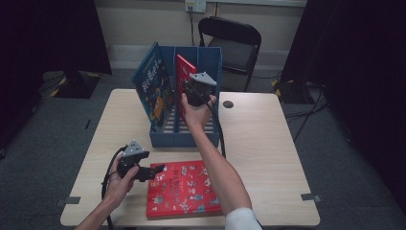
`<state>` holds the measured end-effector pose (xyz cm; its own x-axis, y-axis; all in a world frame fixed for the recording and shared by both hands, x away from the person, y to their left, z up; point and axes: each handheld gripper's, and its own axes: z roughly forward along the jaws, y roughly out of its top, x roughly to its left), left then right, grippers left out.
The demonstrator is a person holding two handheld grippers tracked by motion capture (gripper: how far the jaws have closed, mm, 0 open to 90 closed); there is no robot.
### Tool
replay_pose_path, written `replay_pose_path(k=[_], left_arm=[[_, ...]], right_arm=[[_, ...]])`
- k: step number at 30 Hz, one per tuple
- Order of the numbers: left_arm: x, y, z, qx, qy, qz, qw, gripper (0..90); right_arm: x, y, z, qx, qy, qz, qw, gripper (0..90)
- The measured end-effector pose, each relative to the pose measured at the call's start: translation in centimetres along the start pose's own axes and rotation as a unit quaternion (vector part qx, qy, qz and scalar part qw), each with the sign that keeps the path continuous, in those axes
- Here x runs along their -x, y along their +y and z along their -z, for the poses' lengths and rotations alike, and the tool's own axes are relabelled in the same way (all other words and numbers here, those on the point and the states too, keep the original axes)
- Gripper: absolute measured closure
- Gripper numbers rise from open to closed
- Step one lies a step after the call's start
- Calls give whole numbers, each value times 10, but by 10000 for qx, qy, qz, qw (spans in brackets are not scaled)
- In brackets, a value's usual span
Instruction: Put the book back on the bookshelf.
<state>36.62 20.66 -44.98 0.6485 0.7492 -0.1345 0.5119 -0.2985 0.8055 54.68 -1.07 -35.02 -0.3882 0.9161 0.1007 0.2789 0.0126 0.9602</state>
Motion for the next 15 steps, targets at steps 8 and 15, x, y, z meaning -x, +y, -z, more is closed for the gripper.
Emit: replay_pose_path(k=[8, 15], left_arm=[[1, 0, -2, -65, 7, -36, 10000, 164], [2, 0, -3, -110, 24, -99, 9999, 165]], right_arm=[[3, -19, 2, -97, 108, 3, 9999, 805], [4, -27, 16, -229, 245, 155, 9993, 797]])
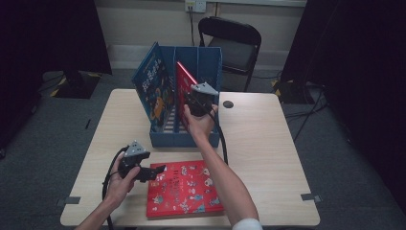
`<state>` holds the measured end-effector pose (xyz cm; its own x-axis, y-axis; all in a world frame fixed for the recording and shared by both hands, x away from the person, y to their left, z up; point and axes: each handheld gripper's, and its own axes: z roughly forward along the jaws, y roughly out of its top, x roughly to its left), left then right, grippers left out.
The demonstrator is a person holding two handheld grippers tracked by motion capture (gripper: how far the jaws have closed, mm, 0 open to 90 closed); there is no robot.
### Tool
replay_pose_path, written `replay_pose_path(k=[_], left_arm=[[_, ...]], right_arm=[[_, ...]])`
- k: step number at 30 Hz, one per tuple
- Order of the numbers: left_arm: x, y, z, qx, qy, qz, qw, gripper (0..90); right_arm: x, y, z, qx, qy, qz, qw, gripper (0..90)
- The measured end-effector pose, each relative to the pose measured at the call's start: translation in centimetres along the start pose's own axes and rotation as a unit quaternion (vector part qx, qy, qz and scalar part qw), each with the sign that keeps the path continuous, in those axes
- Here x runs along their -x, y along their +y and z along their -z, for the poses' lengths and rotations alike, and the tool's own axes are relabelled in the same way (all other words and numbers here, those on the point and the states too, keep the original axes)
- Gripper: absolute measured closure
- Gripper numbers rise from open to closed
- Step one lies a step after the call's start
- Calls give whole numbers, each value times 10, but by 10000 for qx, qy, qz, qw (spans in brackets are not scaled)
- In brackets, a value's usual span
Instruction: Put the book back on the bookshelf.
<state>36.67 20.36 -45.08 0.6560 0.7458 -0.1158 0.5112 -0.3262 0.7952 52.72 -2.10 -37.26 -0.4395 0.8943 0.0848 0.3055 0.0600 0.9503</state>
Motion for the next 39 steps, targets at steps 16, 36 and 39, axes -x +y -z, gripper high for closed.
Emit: replay_pose_path(k=[16, 36, 39], left_arm=[[2, 0, -1, -50, 32, -13, 10000, 169], [2, 0, -3, -96, 57, -52, 9999, 169], [3, 0, -4, -100, 55, -36, 9999, 169]], right_arm=[[-2, -17, 27, -239, 363, 301, 9986, 737], [7, -34, 68, -263, 769, 459, 9956, 723], [8, -39, 70, -308, 803, 528, 9949, 723]])
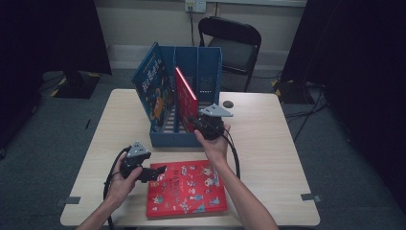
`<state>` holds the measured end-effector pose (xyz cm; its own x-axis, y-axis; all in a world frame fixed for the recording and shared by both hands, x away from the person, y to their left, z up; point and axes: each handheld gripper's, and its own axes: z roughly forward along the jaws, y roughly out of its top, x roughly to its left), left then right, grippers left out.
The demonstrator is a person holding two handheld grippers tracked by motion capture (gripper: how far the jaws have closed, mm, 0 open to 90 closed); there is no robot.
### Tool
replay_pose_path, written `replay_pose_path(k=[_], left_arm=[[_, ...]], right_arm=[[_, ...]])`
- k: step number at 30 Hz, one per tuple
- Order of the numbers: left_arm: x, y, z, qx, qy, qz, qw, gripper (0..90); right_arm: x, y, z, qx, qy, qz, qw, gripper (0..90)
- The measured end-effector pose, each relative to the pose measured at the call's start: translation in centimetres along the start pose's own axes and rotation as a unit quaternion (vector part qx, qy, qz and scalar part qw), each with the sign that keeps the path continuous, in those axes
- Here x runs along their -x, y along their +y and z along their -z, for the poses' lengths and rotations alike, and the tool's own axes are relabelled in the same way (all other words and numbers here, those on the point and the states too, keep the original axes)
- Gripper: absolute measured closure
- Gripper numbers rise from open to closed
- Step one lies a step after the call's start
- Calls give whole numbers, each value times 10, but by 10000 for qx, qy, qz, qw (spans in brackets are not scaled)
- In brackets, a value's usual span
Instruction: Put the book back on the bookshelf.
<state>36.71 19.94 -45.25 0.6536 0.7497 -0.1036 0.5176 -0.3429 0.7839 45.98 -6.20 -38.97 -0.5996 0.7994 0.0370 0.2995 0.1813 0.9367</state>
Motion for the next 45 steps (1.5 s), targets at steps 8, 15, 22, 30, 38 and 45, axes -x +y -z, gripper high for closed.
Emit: replay_pose_path(k=[8, 15, 22, 30, 38, 45], left_arm=[[0, 0, -1, -17, -12, 10, 10000, 169], [0, 0, -2, -14, -18, 3, 10000, 169], [0, 0, -1, 2, -28, 29, 10000, 169], [0, 0, -1, 6, -28, 31, 10000, 169], [0, 0, 0, -21, -27, 12, 10000, 169], [0, 0, -1, -7, -30, 19, 10000, 169]], right_arm=[[-3, -8, 3, -65, -63, 167, 9998, 773], [-9, -4, -5, -93, 47, 260, 9996, 756], [-19, 0, -14, -79, 149, 344, 9993, 721], [-22, 4, -21, -12, 111, 252, 9996, 684], [-23, 9, -31, -35, 40, 248, 9997, 688], [-18, 17, -44, -101, -33, 213, 9997, 690]])
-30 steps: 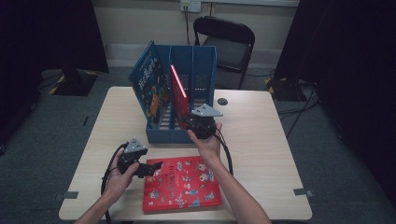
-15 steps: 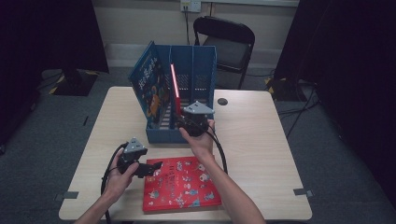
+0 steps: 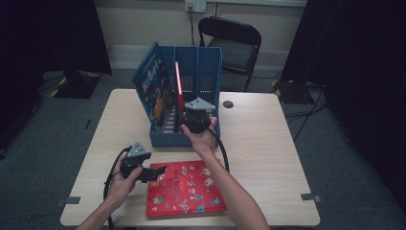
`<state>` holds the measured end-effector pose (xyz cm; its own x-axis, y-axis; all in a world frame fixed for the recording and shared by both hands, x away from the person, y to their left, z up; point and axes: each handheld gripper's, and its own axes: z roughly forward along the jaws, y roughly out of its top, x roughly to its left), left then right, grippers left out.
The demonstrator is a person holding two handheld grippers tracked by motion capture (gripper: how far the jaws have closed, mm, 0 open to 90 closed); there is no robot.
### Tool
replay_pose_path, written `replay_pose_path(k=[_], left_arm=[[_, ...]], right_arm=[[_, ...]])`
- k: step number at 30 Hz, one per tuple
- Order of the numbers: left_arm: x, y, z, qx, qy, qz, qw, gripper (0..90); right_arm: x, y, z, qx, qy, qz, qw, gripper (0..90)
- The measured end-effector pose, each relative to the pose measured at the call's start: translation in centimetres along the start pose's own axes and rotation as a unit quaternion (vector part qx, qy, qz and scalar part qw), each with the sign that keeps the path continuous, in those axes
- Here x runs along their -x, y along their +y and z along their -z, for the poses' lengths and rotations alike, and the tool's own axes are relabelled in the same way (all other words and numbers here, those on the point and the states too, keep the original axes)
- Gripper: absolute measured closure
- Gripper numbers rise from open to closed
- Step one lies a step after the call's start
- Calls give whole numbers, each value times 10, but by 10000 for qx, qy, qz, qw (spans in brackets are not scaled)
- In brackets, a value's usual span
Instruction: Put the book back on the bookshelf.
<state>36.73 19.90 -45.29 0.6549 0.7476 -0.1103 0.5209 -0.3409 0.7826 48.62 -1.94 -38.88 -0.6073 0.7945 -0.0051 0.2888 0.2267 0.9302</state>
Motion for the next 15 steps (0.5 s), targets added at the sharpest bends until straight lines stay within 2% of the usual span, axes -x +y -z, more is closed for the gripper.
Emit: replay_pose_path(k=[10, 15], left_arm=[[0, 0, 0, -30, -4, -10, 10000, 169], [0, 0, 0, 11, -6, 22, 10000, 166]], right_arm=[[2, 10, -16, -70, -63, -60, 9999, 682], [3, 12, -24, -116, -41, -12, 9999, 675]])
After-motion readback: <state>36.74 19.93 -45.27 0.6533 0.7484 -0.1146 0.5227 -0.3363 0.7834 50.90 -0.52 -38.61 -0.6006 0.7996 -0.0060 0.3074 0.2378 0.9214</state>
